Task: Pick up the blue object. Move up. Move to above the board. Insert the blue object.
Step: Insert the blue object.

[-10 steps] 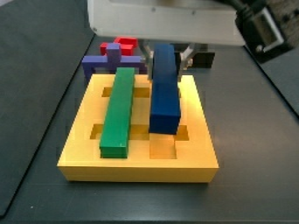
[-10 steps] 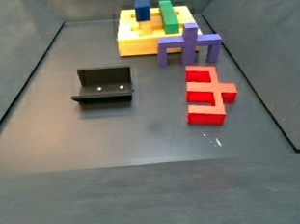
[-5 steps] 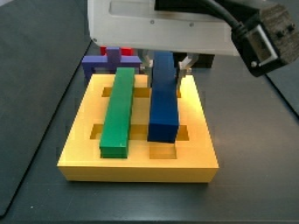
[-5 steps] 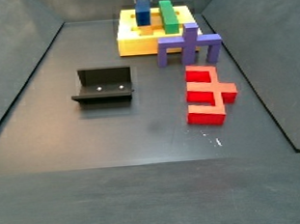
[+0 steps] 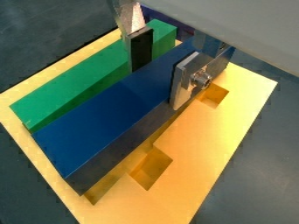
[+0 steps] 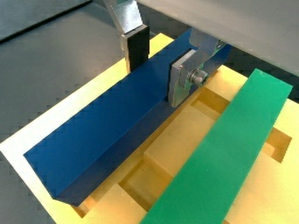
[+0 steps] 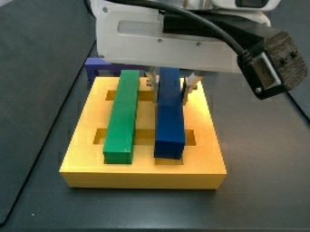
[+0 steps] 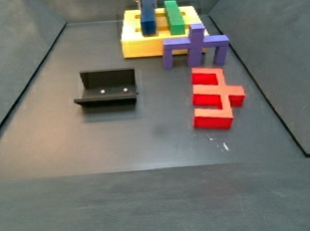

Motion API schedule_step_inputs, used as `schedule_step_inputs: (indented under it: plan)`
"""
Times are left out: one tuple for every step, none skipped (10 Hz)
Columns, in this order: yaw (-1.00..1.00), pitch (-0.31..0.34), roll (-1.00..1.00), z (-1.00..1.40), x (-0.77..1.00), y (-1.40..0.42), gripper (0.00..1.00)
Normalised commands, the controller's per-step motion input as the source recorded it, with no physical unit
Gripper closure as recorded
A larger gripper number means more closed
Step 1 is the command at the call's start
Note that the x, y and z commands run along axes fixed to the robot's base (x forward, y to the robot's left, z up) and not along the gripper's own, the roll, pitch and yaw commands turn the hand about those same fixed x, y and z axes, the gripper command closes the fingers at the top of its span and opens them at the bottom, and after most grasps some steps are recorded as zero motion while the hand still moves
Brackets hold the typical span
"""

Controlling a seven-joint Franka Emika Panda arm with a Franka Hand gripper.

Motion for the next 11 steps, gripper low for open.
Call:
schedule_step_inputs:
  plan:
    - [0.18, 0.0, 0.19, -0.08, 0.0, 0.0, 1.0]
    - [0.32, 0.0, 0.21, -0.08, 0.0, -0.04, 1.0]
    - [0.33, 0.0, 0.17, -0.05, 0.02, -0.02, 1.0]
    - [0.34, 0.0, 0.13, -0.05, 0.04, 0.0, 1.0]
    - [0.2, 0.0, 0.05, -0.09, 0.06, 0.0, 1.0]
    - [0.08, 0.0, 0.04, -0.12, 0.03, 0.0, 1.0]
    - [0.0, 0.0, 0.02, -0.26, 0.1, 0.0, 1.0]
    - [0.0, 0.0, 0.04, -0.25, 0.08, 0.0, 1.0]
    - [0.0, 0.0, 0.01, -0.23, 0.07, 0.0, 1.0]
    - [0.0, -0.003, 0.0, -0.22, 0.07, 0.0, 1.0]
    - [0.0, -0.01, 0.0, -0.21, 0.05, 0.0, 1.0]
